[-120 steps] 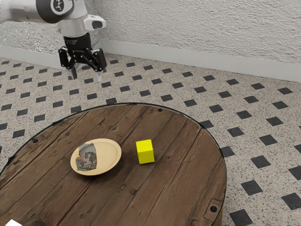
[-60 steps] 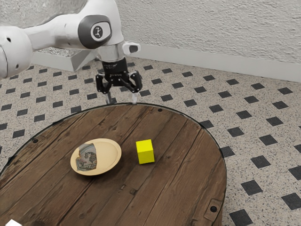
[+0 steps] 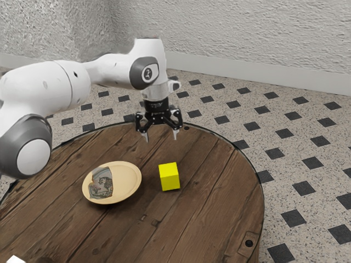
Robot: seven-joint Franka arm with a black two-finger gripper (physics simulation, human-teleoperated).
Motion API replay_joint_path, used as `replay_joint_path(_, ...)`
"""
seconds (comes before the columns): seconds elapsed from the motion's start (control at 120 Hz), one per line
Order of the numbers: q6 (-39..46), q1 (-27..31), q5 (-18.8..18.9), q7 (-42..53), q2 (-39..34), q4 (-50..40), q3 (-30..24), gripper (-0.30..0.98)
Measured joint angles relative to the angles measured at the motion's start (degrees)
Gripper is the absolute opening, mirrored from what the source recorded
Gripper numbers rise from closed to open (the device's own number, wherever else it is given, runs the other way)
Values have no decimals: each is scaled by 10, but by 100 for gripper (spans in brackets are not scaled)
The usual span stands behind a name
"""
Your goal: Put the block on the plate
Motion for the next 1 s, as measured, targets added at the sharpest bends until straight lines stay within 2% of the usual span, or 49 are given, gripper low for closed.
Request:
replay_joint_path(0.117,33,-7,-11,-17,-41,-83,1,69)
replay_joint_path(0.308,84,-35,-37,-40,-46,-126,2,69)
replay_joint_path(0.85,162,-36,-63,-74,23,-146,19,69)
replay_joint_path(1.0,170,-36,-69,-79,30,-146,19,61)
